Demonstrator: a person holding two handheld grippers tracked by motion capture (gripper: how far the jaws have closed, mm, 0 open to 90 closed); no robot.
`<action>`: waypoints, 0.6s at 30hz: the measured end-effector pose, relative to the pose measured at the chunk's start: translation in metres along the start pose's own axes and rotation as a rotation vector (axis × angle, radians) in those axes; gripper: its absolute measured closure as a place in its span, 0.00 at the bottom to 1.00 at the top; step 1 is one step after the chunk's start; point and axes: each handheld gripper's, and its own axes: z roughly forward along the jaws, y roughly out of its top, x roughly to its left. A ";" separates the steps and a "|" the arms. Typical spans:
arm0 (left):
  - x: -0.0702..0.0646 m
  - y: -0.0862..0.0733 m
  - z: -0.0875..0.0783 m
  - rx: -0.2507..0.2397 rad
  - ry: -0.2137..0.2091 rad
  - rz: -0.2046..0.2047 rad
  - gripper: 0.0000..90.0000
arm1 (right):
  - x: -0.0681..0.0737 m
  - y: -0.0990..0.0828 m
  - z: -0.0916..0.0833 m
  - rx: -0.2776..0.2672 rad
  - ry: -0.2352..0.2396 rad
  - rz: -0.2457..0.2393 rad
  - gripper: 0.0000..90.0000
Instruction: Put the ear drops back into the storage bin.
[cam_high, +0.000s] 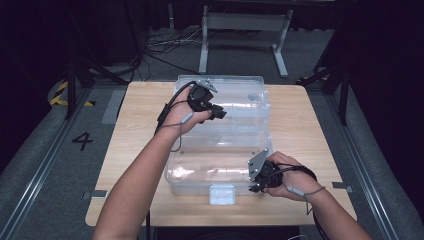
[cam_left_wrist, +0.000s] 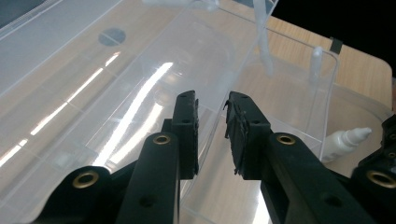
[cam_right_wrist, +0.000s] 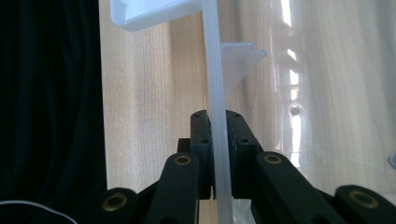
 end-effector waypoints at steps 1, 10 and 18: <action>0.000 0.001 0.000 0.008 0.001 0.008 0.83 | 0.000 0.000 0.000 0.001 0.000 -0.002 0.93; -0.001 0.001 -0.001 0.026 -0.019 0.038 0.90 | 0.000 -0.001 0.000 -0.005 -0.001 -0.010 0.93; -0.004 0.000 -0.005 0.028 -0.028 0.059 0.91 | -0.001 -0.001 0.000 -0.007 0.000 -0.010 0.93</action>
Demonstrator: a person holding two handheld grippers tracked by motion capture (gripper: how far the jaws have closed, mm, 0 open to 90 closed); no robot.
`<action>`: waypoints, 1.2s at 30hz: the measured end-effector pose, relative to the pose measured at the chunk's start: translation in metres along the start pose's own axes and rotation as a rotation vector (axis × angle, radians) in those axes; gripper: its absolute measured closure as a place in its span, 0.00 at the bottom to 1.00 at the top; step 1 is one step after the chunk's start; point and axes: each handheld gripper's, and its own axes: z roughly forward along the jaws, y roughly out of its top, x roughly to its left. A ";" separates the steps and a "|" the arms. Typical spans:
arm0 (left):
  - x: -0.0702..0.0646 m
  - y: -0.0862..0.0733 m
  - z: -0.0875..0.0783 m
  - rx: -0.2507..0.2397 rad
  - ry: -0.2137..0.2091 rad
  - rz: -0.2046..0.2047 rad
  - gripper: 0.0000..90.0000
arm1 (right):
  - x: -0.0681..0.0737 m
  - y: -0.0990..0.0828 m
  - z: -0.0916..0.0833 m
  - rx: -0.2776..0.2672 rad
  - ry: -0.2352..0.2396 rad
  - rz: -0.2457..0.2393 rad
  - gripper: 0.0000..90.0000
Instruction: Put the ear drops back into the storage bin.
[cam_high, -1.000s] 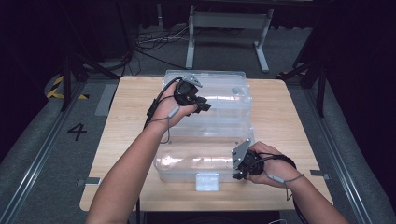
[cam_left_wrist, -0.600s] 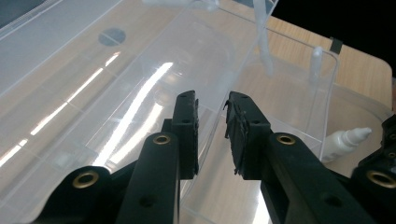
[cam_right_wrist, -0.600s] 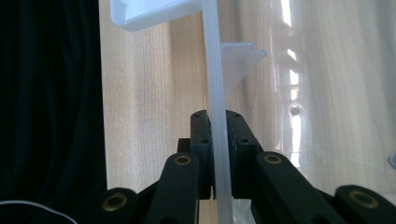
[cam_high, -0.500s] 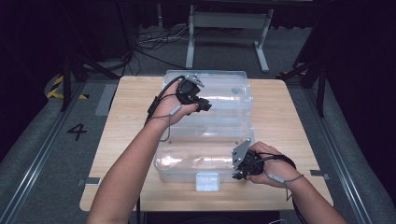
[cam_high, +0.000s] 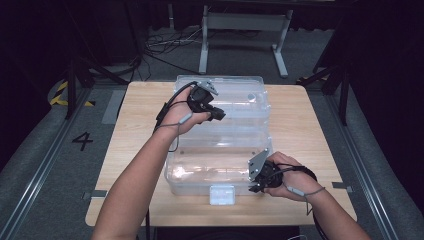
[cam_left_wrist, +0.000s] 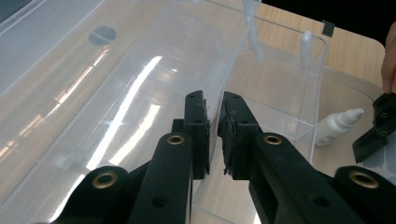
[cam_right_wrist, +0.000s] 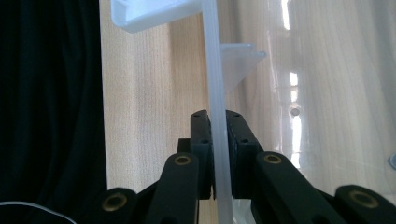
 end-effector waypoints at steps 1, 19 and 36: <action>-0.002 0.000 -0.001 0.000 -0.002 0.009 0.91 | 0.000 0.000 0.000 0.001 0.001 -0.001 0.93; -0.024 -0.002 -0.014 0.008 -0.034 0.046 0.93 | 0.000 0.000 0.000 -0.004 0.005 0.006 0.93; -0.043 -0.007 -0.021 0.026 -0.050 0.071 0.93 | 0.001 -0.001 -0.001 -0.007 0.005 0.012 0.93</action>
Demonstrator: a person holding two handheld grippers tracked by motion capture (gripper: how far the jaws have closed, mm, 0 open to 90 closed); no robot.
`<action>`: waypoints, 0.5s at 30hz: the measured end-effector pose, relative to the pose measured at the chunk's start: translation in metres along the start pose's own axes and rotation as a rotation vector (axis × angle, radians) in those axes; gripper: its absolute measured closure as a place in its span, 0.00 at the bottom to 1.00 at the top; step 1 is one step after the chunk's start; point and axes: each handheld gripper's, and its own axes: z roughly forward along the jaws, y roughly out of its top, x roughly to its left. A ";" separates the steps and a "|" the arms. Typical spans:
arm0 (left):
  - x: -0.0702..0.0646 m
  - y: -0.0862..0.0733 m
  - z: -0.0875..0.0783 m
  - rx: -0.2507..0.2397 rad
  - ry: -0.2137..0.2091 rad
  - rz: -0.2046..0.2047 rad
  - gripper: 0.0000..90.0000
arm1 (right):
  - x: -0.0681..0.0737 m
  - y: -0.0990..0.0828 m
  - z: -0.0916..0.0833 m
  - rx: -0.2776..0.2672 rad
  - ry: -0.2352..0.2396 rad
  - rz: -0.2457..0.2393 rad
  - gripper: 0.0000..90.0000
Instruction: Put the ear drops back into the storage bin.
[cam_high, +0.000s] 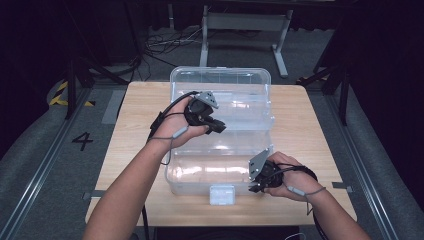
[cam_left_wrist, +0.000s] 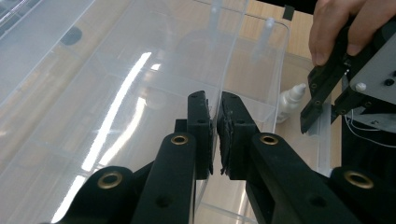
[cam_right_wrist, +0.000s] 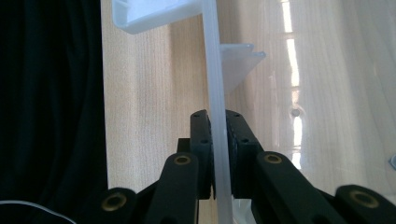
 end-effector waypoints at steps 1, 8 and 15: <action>-0.002 0.000 0.000 0.004 0.001 0.002 0.93 | 0.000 0.000 0.000 0.000 0.000 0.000 0.93; -0.014 0.001 0.000 0.028 0.027 0.036 0.94 | 0.000 0.000 0.000 -0.003 -0.002 -0.016 0.93; -0.019 -0.002 -0.001 0.030 0.013 0.037 0.94 | 0.000 0.000 0.000 -0.003 -0.007 -0.021 0.93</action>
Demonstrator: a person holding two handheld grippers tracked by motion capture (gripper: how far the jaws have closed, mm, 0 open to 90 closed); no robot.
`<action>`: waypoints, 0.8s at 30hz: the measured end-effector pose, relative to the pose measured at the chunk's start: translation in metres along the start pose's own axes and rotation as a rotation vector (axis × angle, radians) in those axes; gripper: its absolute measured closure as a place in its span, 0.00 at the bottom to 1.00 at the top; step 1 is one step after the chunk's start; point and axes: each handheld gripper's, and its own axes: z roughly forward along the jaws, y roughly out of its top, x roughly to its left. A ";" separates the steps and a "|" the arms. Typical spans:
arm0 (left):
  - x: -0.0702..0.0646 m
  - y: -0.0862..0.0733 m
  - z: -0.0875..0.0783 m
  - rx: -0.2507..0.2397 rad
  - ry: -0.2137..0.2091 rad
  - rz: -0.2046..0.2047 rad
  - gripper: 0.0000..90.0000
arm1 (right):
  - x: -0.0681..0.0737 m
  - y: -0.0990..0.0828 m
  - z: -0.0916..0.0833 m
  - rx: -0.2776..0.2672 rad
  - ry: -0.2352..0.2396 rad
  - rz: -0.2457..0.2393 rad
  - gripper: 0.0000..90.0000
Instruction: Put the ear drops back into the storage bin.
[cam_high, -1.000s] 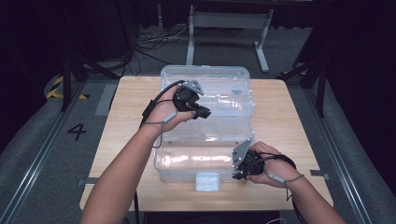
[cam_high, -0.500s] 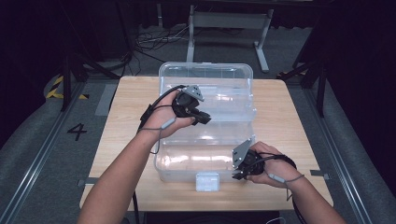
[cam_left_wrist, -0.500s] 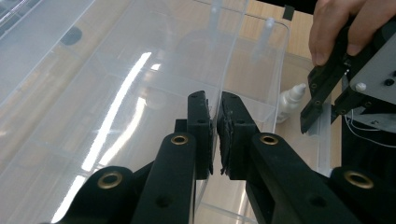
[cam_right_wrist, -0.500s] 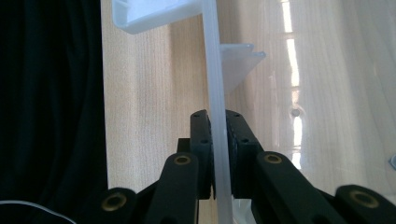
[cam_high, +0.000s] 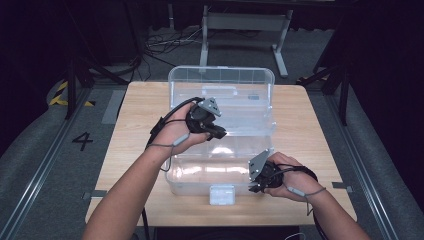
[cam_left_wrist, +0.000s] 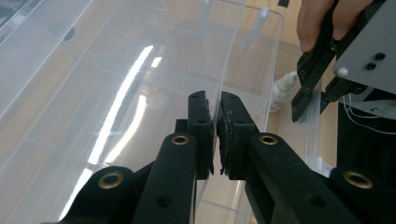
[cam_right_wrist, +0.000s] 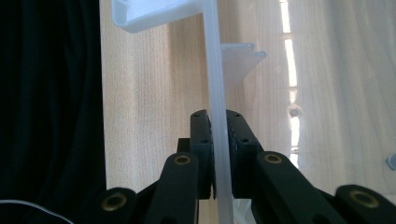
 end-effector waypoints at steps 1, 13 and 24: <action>-0.001 0.000 0.000 0.000 0.000 0.002 0.94 | 0.001 0.000 0.000 0.004 -0.001 0.007 0.93; -0.009 -0.004 0.000 0.013 -0.025 0.014 0.94 | 0.001 0.000 0.000 0.002 -0.004 0.006 0.93; -0.016 -0.006 0.000 0.037 -0.044 0.029 0.95 | 0.002 -0.001 0.000 0.000 -0.014 0.016 0.93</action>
